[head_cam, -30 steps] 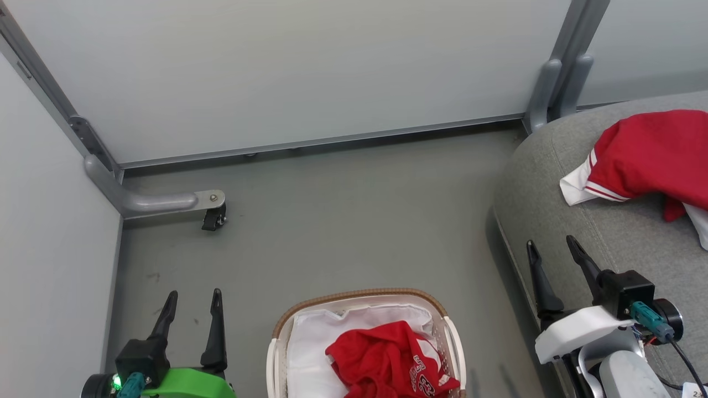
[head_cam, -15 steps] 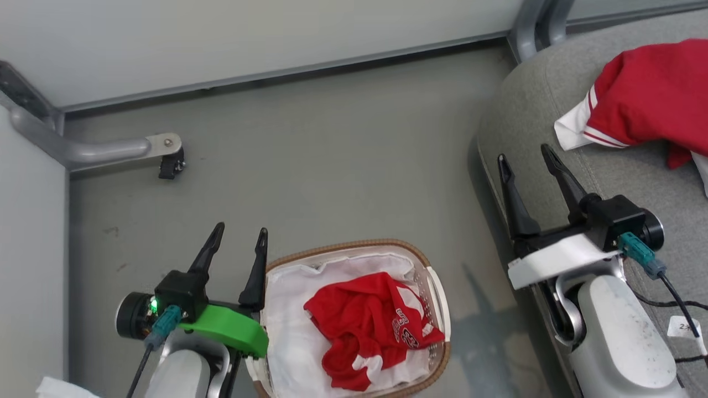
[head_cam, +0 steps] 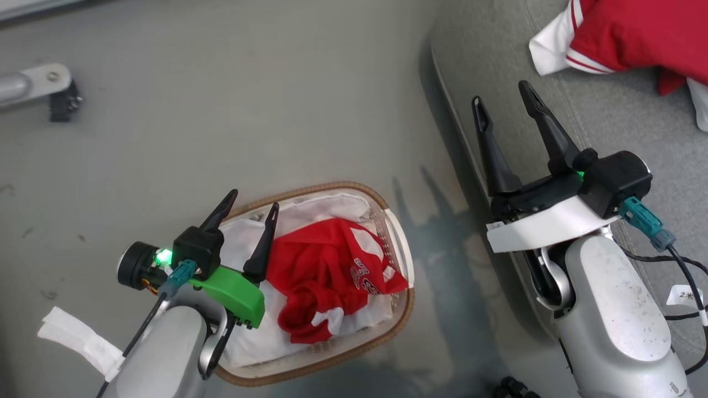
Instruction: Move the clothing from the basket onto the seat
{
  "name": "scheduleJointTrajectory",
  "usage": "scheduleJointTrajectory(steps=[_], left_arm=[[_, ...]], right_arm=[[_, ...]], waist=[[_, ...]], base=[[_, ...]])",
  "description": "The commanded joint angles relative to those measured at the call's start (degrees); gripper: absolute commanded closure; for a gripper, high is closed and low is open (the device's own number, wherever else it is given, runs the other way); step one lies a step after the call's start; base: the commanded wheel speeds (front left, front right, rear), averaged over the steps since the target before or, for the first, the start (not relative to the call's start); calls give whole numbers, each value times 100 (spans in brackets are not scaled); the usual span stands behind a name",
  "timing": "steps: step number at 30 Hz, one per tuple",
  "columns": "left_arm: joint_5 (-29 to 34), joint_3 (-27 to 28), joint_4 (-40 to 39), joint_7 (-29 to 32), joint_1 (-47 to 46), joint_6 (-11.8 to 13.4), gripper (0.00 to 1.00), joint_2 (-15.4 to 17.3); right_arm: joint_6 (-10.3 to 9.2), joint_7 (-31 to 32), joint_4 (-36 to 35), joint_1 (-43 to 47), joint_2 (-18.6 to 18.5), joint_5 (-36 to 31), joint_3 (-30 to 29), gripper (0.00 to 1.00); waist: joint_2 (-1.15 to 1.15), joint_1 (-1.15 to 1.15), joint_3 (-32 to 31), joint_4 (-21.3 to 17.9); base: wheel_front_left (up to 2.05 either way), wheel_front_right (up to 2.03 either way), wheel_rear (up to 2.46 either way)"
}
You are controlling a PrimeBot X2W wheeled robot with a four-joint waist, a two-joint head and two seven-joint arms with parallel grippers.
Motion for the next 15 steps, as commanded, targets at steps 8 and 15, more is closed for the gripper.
scheduleJointTrajectory(steps=[8, 15], left_arm=[[-478, -967, 526, 0, -518, -30, 0, 468], [-1001, -2027, 1001, 0, -820, -30, 0, 641]], right_arm=[[-6, -11, -201, -251, -7, 195, 251, 0], [-6, -11, -264, -351, -4, 162, 401, 0]], waist=[[0, 0, 1034, -707], [0, 0, 1332, -841]], base=[[0, 0, 0], [0, 0, 0]])
